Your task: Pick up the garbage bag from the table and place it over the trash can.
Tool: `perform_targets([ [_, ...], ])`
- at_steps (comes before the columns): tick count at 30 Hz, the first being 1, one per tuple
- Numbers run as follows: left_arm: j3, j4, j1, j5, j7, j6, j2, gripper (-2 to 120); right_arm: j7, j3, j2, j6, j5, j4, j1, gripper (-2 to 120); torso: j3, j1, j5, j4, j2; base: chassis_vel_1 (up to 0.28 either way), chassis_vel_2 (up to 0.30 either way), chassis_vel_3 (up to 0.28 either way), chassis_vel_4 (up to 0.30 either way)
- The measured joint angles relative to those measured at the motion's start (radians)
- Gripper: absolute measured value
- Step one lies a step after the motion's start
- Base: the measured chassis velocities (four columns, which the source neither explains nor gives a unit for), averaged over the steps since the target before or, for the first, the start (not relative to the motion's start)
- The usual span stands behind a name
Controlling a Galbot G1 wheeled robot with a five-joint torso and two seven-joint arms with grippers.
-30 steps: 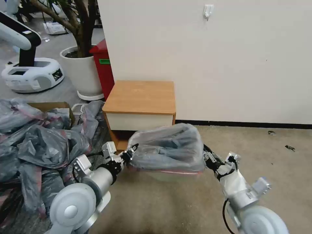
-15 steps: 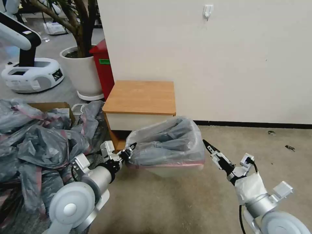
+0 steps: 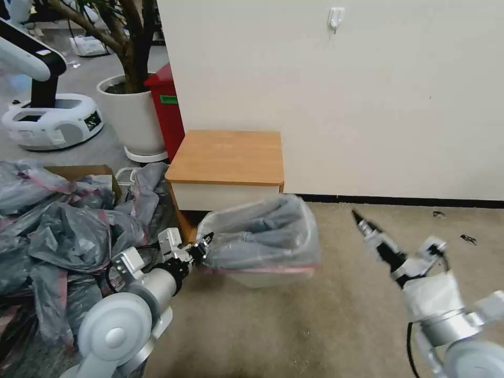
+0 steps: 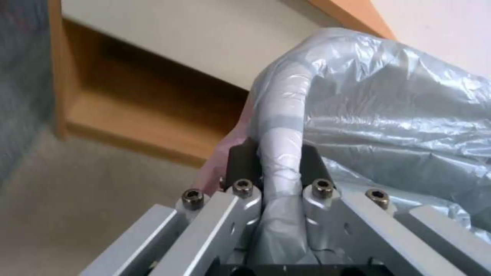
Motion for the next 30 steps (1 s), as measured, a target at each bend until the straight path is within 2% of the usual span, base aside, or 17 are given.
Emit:
perform_targets([
  [1,0.015,0.001,0.000,0.049,0.019,0.002,0.002,5,0.026,-0.049,-0.026,-0.056,-0.060,0.010,0.044,100,0.000,0.000,0.0000,0.0002,0.000,0.000,0.000,0.000,0.000],
  [2,0.015,0.001,0.000,0.049,0.019,0.002,0.002,5,0.026,-0.049,-0.026,-0.056,-0.060,0.010,0.044,100,0.000,0.000,0.0000,0.0002,0.000,0.000,0.000,0.000,0.000],
  [4,0.045,0.002,0.000,0.158,0.063,0.003,0.005,5,0.130,-0.193,-0.092,-0.177,-0.121,0.016,0.162,96,0.000,0.000,0.0008,0.0002,0.000,0.000,0.000,0.000,0.000],
  [6,0.065,0.002,0.004,0.251,0.101,0.002,0.009,5,0.185,-0.338,-0.163,-0.223,-0.171,0.016,0.270,89,0.000,0.000,0.0005,0.0007,0.000,0.000,0.000,0.000,0.000],
  [7,0.065,0.002,0.004,0.251,0.101,0.002,0.009,5,0.185,-0.338,-0.163,-0.223,-0.171,0.016,0.270,89,0.000,0.000,0.0005,0.0007,0.000,0.000,0.000,0.000,0.000],
  [9,0.081,0.002,0.010,0.330,0.134,-0.006,0.017,5,0.181,-0.461,-0.221,-0.252,-0.270,-0.026,0.361,78,0.000,0.000,0.0002,0.0007,0.000,0.000,0.000,0.000,0.000],
  [11,0.086,0.002,0.012,0.359,0.145,-0.010,0.020,5,0.169,-0.496,-0.238,-0.259,-0.310,-0.044,0.386,75,0.000,0.000,0.0007,0.0006,0.000,0.000,0.000,0.000,0.000],
  [14,0.099,0.002,0.016,0.453,0.186,-0.024,0.031,5,0.075,-0.617,-0.276,-0.284,-0.438,-0.115,0.457,61,0.000,0.000,0.0006,0.0002,0.000,0.000,0.000,0.000,0.000],
  [15,0.099,0.002,0.016,0.453,0.186,-0.024,0.031,5,0.075,-0.617,-0.276,-0.284,-0.438,-0.115,0.457,61,0.000,0.000,0.0006,0.0002,0.000,0.000,0.000,0.000,0.000],
  [18,0.109,-0.003,0.013,0.494,0.203,-0.029,0.035,5,0.012,-0.684,-0.277,-0.300,-0.536,-0.164,0.492,45,0.000,0.000,0.0005,0.0002,0.000,0.000,0.000,0.000,0.000],
  [20,0.110,-0.005,0.013,0.496,0.204,-0.029,0.035,5,0.004,-0.696,-0.276,-0.303,-0.554,-0.176,0.499,42,0.000,0.000,0.0005,0.0002,0.000,0.000,0.000,0.000,0.000],
  [22,0.113,-0.009,0.013,0.497,0.205,-0.029,0.036,5,-0.009,-0.727,-0.279,-0.329,-0.587,-0.202,0.519,31,0.000,0.000,0.0004,0.0002,0.000,0.000,0.000,0.000,0.000],
  [23,0.113,-0.011,0.015,0.497,0.206,-0.029,0.036,5,-0.009,-0.735,-0.281,-0.341,-0.602,-0.212,0.526,26,0.000,0.000,0.0005,0.0002,0.000,0.000,0.000,0.000,0.000],
  [25,0.114,-0.014,0.017,0.497,0.206,-0.029,0.037,5,-0.009,-0.739,-0.283,-0.347,-0.618,-0.220,0.532,24,0.000,0.000,0.0005,0.0002,0.000,0.000,0.000,0.000,0.000],
  [26,0.114,-0.021,0.020,0.498,0.207,-0.029,0.037,5,-0.009,-0.743,-0.284,-0.352,-0.644,-0.232,0.538,18,0.000,0.000,0.0005,0.0002,0.000,0.000,0.000,0.000,0.000],
  [28,0.114,-0.024,0.022,0.499,0.208,-0.029,0.038,5,-0.008,-0.744,-0.285,-0.357,-0.656,-0.236,0.540,14,0.000,0.000,0.0005,0.0002,0.000,0.000,0.000,0.000,0.000],
  [30,0.114,-0.037,0.027,0.509,0.217,-0.030,0.038,5,-0.001,-0.744,-0.291,-0.385,-0.681,-0.243,0.542,4,0.000,0.000,0.0005,0.0001,0.000,0.000,0.000,0.000,0.000],
])
